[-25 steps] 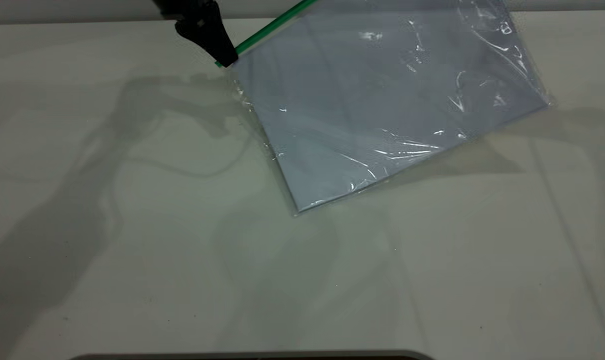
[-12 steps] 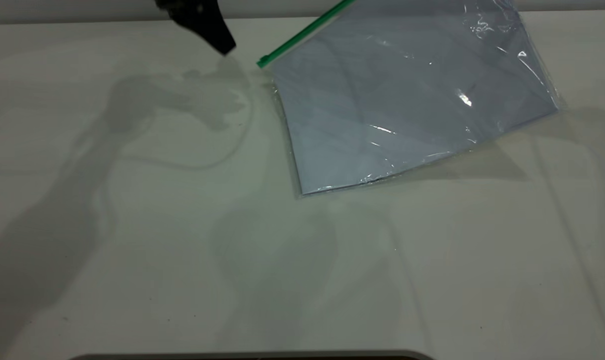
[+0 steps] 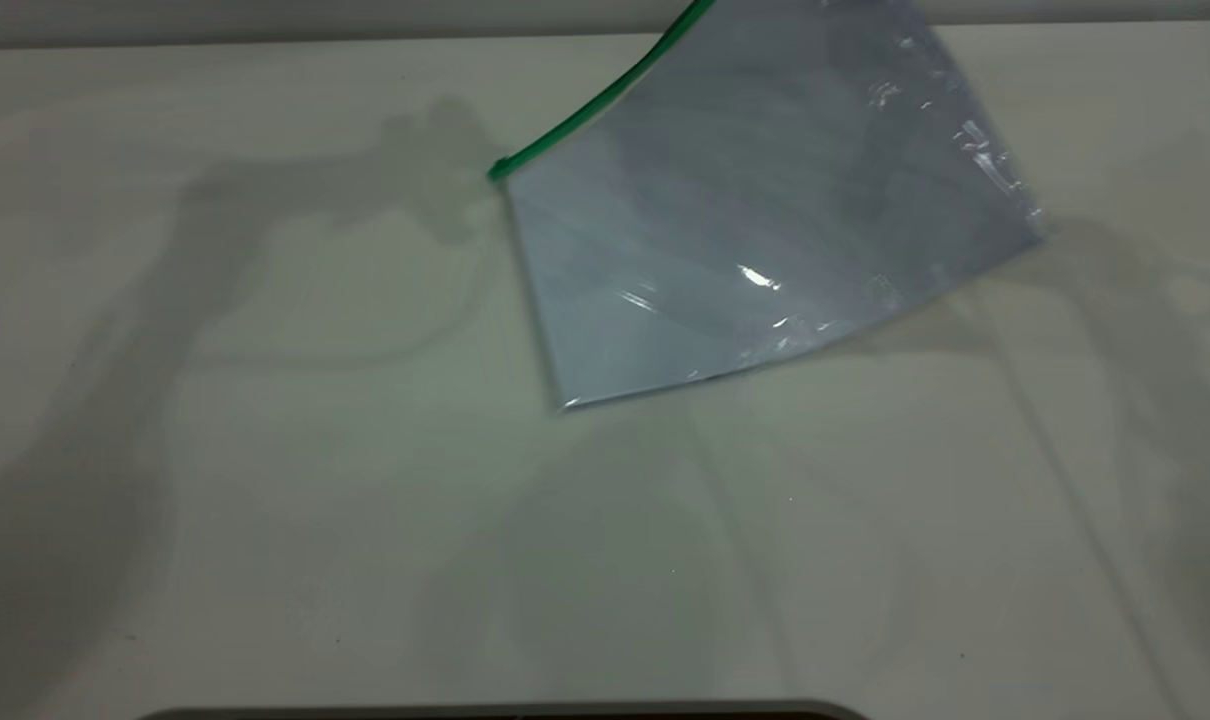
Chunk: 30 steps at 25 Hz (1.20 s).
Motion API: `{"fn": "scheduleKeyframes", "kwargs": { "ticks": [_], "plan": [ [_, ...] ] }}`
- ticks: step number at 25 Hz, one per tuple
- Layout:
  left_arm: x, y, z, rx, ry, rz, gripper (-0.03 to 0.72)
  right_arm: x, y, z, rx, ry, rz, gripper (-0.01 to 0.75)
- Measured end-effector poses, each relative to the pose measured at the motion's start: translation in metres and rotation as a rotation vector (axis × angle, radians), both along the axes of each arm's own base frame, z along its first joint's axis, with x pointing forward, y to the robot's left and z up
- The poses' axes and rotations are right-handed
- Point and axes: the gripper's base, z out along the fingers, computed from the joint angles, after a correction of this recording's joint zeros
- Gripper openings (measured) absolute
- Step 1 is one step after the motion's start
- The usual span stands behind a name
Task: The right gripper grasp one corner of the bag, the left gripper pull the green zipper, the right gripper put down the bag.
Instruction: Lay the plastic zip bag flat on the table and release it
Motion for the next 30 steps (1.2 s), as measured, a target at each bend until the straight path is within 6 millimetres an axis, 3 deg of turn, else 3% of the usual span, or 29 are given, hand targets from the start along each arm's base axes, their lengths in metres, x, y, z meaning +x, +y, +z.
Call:
{"fn": "scheduleKeyframes", "kwargs": {
  "ticks": [4, 7, 12, 15, 17, 20, 24, 30],
  "plan": [
    [-0.019, -0.002, 0.05, -0.034, -0.06, 0.021, 0.408, -0.005, 0.023, -0.007, -0.056, 0.014, -0.012, 0.045],
    [-0.031, 0.001, 0.078, -0.053, -0.077, 0.061, 0.403, -0.008, 0.025, -0.01, -0.101, 0.034, -0.007, 0.099],
    [-0.047, 0.013, 0.11, 0.036, -0.136, 0.15, 0.403, -0.014, 0.016, 0.011, -0.214, 0.05, 0.002, 0.365],
    [-0.057, 0.023, 0.128, 0.092, -0.168, 0.22, 0.403, -0.023, 0.012, 0.045, -0.253, 0.054, -0.003, 0.485],
    [-0.066, 0.03, 0.143, 0.129, -0.205, 0.265, 0.399, -0.034, 0.009, 0.079, -0.262, 0.051, -0.016, 0.505],
    [-0.085, 0.041, 0.171, 0.166, -0.266, 0.342, 0.395, -0.058, 0.005, 0.137, -0.243, 0.059, -0.063, 0.494],
    [-0.116, 0.055, 0.21, 0.157, -0.32, 0.479, 0.391, -0.108, -0.003, 0.204, -0.238, 0.099, -0.088, 0.452],
    [-0.155, 0.073, 0.249, 0.137, -0.389, 0.631, 0.389, -0.174, -0.022, 0.263, -0.298, 0.13, -0.184, 0.396]
  ]
}}
